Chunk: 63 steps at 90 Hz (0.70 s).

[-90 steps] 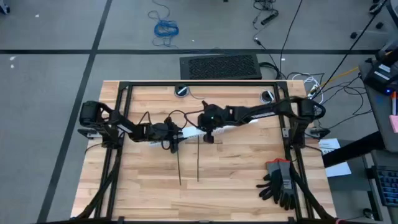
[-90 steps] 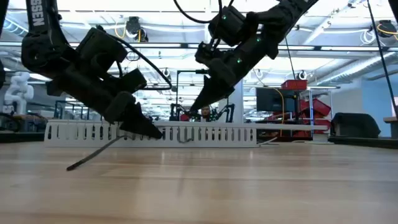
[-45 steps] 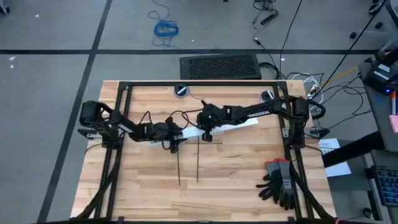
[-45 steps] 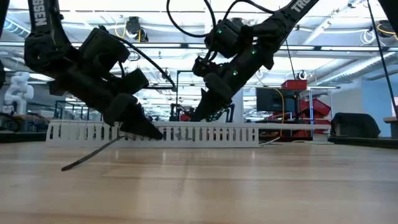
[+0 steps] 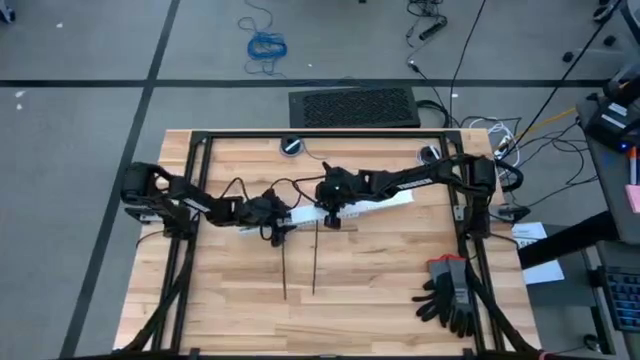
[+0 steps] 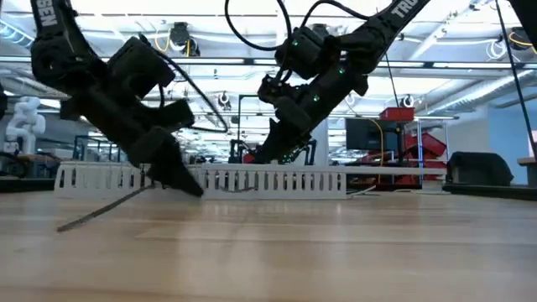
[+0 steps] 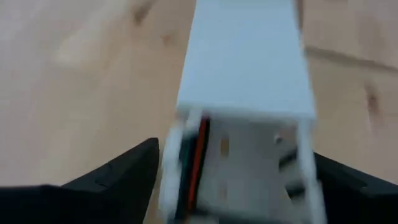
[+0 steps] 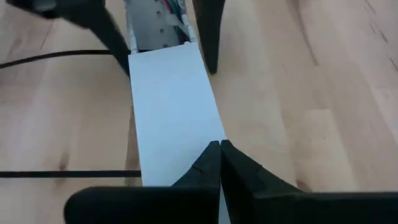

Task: Ziptie cables
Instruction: Close the cable duct

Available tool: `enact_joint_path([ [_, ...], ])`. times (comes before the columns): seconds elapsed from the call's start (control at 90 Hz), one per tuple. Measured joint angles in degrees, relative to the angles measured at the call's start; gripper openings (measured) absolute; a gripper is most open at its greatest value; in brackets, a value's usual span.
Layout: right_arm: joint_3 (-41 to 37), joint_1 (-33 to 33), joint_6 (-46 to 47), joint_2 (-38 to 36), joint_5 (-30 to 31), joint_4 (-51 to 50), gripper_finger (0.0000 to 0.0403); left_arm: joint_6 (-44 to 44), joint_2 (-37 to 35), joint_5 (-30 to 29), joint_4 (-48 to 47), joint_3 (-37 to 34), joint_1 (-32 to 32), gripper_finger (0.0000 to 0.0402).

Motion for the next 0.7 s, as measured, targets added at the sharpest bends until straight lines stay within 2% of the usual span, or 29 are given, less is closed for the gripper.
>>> enact_joint_path([
  [0.256,-0.13,0.00,-0.26,0.02,0.02,-0.19,0.0000,0.89,-3.94,-1.82,-4.86,-0.13,-1.01,0.0315],
  [0.556,-0.13,0.00,-0.10,0.02,0.07,-0.68,0.0000,1.26,-4.42,-4.74,-4.06,-0.53,-1.75,0.0314],
  [0.7,-0.20,-0.04,0.08,0.02,0.11,-0.68,0.0000,2.78,-4.40,-6.71,-2.20,-0.63,-2.58,0.0290],
])
